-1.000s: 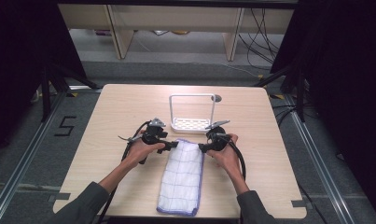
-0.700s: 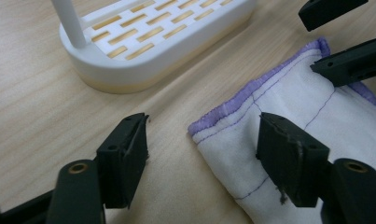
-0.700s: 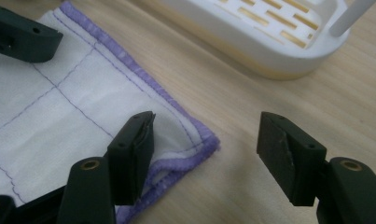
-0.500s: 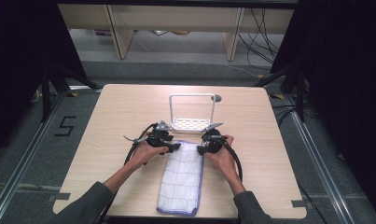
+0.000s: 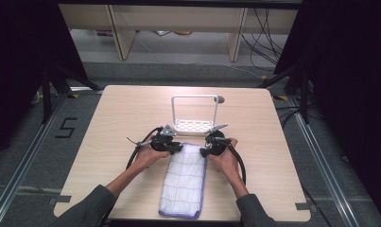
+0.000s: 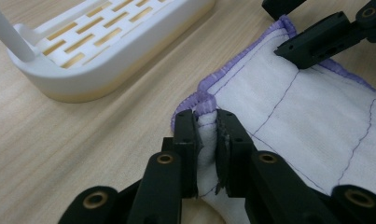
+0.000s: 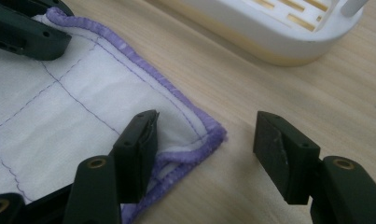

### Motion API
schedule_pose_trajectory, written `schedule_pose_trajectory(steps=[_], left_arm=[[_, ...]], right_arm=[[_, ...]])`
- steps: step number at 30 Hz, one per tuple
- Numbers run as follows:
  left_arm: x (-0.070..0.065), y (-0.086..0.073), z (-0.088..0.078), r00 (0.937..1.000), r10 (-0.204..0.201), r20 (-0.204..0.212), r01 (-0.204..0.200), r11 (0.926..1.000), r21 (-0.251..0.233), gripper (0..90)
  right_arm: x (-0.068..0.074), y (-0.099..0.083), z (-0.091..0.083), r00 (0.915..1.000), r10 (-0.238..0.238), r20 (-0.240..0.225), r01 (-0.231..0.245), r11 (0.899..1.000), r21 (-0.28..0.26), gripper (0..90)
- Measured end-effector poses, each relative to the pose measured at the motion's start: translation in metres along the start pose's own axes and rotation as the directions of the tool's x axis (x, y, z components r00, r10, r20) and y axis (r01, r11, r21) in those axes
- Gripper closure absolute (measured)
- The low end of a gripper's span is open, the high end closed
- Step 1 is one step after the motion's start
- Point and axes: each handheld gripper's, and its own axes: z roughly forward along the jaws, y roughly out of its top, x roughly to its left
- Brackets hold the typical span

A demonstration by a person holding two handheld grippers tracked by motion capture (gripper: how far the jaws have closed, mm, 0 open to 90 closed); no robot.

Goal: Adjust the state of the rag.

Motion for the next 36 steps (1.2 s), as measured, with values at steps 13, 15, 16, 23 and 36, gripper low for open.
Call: schedule_pose_trajectory(steps=[13,15,16,23,36], left_arm=[[-0.001,0.0,-0.002,1.0,-0.004,0.003,0.004,1.0,-0.007,82.3],[0.0,0.0,-0.002,1.0,-0.007,0.007,0.007,0.9999,-0.01,82.7],[0.0,0.0,-0.003,0.9999,-0.01,0.007,0.01,0.9998,-0.014,82.9],[-0.002,0.005,-0.01,0.9995,-0.026,0.017,0.026,0.9982,-0.053,83.6],[-0.009,0.016,-0.044,0.999,-0.028,0.035,0.033,0.9907,-0.132,83.7]], right_arm=[[0.003,-0.004,-0.001,0.9943,-0.008,-0.106,0.005,1.0,-0.026,76.6],[0.006,-0.005,-0.002,0.9954,-0.024,-0.093,0.02,0.999,-0.043,81.0],[0.007,-0.005,-0.003,0.9955,-0.037,-0.088,0.034,0.999,-0.042,82.3],[0.009,-0.002,-0.011,0.9935,-0.068,-0.091,0.062,0.996,-0.069,83.9],[0.011,0.005,-0.043,0.9871,-0.098,-0.127,0.076,0.983,-0.168,84.2]])
